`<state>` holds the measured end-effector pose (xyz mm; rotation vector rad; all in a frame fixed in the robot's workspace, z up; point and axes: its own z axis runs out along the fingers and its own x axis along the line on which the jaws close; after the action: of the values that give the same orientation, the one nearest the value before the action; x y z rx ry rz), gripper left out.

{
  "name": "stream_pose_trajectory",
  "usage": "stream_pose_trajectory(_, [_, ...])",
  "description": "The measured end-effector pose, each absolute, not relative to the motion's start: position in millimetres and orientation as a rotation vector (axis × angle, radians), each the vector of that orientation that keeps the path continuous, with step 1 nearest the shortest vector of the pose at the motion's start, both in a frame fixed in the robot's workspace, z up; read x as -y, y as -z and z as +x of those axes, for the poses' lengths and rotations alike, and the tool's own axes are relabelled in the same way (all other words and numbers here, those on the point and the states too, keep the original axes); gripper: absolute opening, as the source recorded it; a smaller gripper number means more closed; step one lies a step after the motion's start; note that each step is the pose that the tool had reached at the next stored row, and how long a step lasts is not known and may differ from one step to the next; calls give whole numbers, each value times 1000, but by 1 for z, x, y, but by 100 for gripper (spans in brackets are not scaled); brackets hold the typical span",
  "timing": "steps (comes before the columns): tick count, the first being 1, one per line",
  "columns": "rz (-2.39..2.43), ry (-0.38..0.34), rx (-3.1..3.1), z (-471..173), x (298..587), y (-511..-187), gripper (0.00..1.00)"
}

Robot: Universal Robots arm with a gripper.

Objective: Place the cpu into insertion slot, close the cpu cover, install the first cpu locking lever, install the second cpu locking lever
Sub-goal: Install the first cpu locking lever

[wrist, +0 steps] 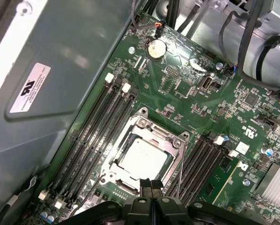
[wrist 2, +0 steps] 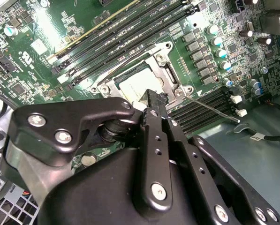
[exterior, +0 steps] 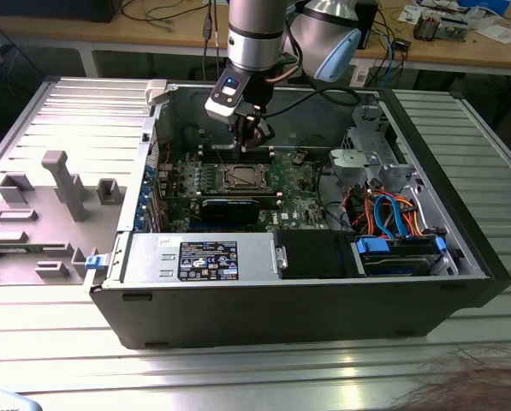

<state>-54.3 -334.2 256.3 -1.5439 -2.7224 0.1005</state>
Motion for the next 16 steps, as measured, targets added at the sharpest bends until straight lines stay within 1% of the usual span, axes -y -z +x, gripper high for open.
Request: stream_pose_trajectory(16, [-1506, -101, 2744, -54, 334, -256, 11])
